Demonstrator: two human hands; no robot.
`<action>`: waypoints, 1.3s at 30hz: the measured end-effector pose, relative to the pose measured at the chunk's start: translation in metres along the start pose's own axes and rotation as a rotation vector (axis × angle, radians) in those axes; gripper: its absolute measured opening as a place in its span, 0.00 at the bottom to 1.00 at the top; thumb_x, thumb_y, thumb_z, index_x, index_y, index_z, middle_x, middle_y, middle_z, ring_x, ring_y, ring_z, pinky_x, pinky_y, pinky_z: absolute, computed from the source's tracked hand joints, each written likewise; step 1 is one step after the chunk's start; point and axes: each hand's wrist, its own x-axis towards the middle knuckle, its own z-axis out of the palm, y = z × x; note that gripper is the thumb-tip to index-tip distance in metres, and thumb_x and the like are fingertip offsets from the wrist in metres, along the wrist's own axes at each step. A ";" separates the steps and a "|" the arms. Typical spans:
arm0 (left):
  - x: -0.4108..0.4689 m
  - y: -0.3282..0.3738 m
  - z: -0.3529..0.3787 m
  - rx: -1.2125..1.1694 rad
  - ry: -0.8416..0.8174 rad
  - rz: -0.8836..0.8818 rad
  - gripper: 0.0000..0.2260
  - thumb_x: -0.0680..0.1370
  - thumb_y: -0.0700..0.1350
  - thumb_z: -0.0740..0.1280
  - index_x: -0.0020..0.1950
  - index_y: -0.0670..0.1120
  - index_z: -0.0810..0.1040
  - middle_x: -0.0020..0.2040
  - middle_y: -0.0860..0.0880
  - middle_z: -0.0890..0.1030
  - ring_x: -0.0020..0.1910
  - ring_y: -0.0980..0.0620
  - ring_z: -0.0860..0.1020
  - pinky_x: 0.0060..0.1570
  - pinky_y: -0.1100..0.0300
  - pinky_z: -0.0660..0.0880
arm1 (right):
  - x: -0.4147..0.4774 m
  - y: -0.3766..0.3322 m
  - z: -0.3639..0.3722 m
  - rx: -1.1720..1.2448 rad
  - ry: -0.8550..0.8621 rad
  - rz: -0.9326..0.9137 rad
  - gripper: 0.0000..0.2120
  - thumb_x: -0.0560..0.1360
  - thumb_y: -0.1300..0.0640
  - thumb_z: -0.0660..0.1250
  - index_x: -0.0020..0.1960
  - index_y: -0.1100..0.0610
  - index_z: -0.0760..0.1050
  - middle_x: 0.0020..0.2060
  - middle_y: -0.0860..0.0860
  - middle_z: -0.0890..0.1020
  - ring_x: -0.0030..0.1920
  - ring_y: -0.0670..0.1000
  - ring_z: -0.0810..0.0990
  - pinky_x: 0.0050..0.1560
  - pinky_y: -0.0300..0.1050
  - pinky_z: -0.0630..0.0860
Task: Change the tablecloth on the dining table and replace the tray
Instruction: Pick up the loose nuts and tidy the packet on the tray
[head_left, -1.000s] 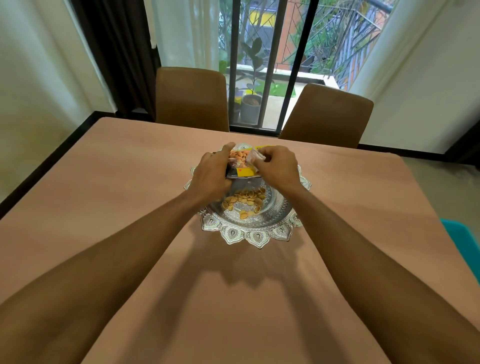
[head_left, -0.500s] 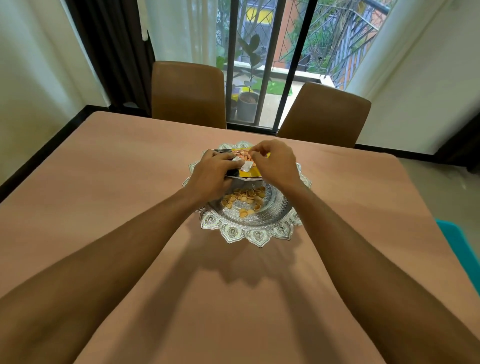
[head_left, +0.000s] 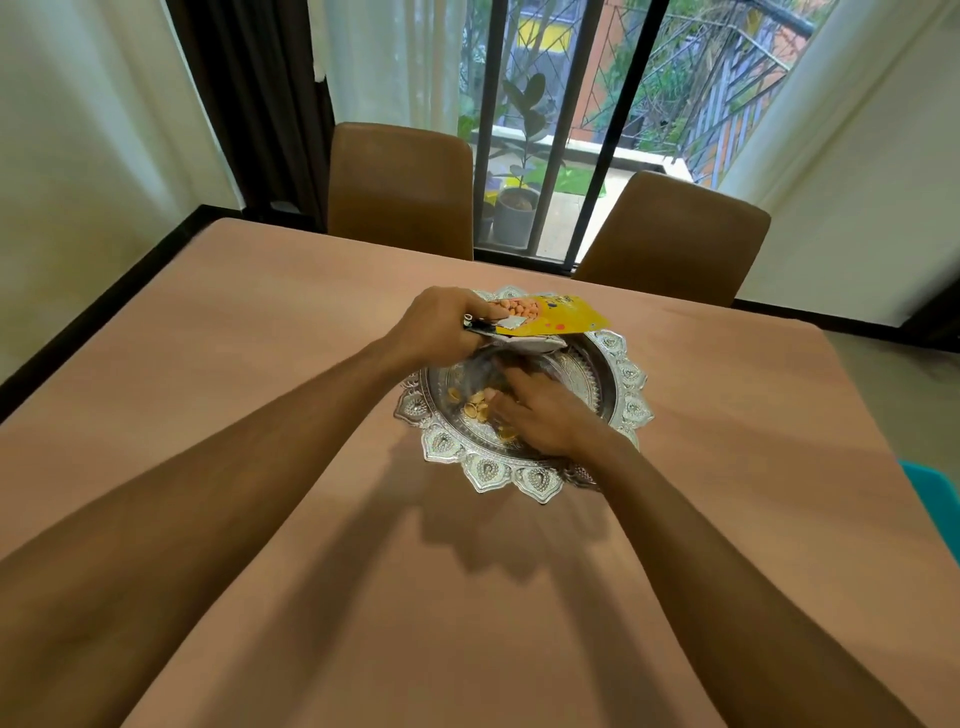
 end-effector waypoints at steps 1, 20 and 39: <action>0.000 0.000 0.000 0.000 -0.006 0.006 0.18 0.73 0.44 0.76 0.63 0.51 0.83 0.60 0.47 0.83 0.57 0.48 0.80 0.54 0.55 0.77 | 0.002 -0.006 0.002 0.017 -0.039 -0.027 0.28 0.78 0.36 0.49 0.61 0.57 0.71 0.53 0.59 0.78 0.53 0.60 0.76 0.53 0.55 0.73; -0.003 -0.007 0.006 0.002 0.007 0.048 0.18 0.73 0.45 0.76 0.62 0.51 0.83 0.60 0.48 0.83 0.58 0.50 0.80 0.51 0.62 0.74 | -0.031 -0.009 -0.014 0.402 0.124 -0.227 0.18 0.80 0.52 0.61 0.65 0.53 0.81 0.56 0.44 0.84 0.54 0.39 0.80 0.53 0.39 0.75; -0.020 -0.017 0.024 0.063 0.036 0.087 0.20 0.73 0.50 0.70 0.65 0.54 0.81 0.67 0.49 0.79 0.66 0.43 0.72 0.62 0.43 0.70 | -0.037 -0.008 -0.027 0.202 0.087 -0.165 0.20 0.80 0.49 0.58 0.62 0.56 0.82 0.53 0.51 0.81 0.54 0.51 0.78 0.54 0.52 0.76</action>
